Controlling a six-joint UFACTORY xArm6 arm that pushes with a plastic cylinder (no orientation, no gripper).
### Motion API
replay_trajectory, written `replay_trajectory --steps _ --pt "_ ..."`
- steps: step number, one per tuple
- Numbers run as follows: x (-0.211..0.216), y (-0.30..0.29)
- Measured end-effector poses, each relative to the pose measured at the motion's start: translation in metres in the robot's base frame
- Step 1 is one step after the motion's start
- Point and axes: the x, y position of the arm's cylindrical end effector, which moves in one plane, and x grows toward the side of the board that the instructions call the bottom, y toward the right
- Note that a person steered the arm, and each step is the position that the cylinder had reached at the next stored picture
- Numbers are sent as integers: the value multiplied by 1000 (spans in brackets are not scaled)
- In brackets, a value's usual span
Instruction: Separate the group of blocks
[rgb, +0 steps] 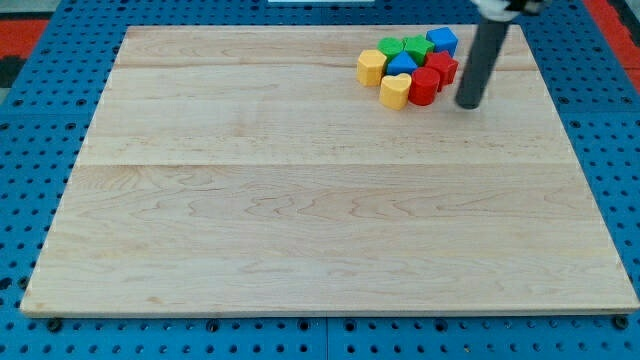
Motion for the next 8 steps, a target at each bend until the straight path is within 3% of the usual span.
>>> replay_trajectory --steps 1,2,3,4,7,8 --pt "-13 43" --pt "-47 34" --pt "-57 -31" --pt "-39 -89" --pt "87 -91" --pt "67 -71"
